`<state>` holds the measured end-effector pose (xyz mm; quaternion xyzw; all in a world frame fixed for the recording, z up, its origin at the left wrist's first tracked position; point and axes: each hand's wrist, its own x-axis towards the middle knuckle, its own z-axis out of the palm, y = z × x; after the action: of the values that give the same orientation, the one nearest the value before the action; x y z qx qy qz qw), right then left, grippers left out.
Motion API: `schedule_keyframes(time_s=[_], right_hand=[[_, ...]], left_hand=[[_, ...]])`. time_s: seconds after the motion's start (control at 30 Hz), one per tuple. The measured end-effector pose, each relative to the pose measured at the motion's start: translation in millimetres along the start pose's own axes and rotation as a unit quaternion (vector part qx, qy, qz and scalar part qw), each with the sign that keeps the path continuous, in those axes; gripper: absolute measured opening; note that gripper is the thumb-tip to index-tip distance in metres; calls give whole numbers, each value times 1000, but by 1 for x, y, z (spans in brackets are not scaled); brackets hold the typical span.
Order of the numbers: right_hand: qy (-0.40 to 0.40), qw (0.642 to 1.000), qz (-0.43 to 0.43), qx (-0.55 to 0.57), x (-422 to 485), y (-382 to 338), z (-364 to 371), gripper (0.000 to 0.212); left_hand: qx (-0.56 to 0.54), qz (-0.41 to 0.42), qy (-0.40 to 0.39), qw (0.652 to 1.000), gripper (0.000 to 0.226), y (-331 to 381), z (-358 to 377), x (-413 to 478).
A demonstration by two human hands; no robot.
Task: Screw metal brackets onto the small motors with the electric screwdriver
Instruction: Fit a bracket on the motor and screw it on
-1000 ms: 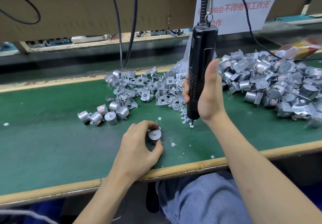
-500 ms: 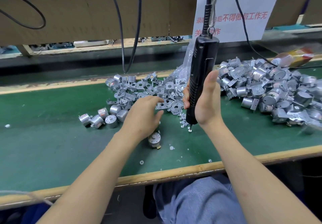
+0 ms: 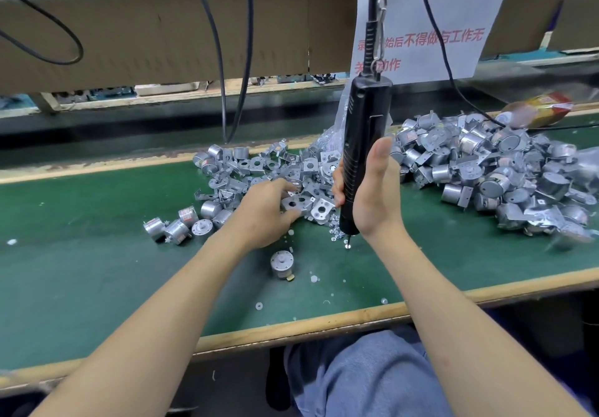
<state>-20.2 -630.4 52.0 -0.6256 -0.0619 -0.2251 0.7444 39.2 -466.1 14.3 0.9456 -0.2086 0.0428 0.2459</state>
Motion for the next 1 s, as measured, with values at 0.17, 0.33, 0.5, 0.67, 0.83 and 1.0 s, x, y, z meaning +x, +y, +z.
schedule_keyframes(time_s=[0.17,0.33,0.5,0.67,0.83,1.0], right_hand=[[-4,1000,-4,-9,0,-1,1,79],[-8,1000,-9,-18,-1,-1,1,93],[1,1000,-7,-19,-1,0,1,87],[5,1000,-10,-29,-2,-1,6,72],[1,1000,-11,-22,0,2,4,96],[4,999,-16,-29,0,3,4,94]], left_hand=[[-83,-75,19,993,33,-8,-14,-12],[-329,-161,6,931,33,-20,-27,-38],[-249,-177,70,950,29,-31,-16,-72],[-235,-158,117,952,24,-35,-2,-91],[-205,-98,113,967,25,-24,1,-97],[-170,-16,71,983,29,-15,2,-101]])
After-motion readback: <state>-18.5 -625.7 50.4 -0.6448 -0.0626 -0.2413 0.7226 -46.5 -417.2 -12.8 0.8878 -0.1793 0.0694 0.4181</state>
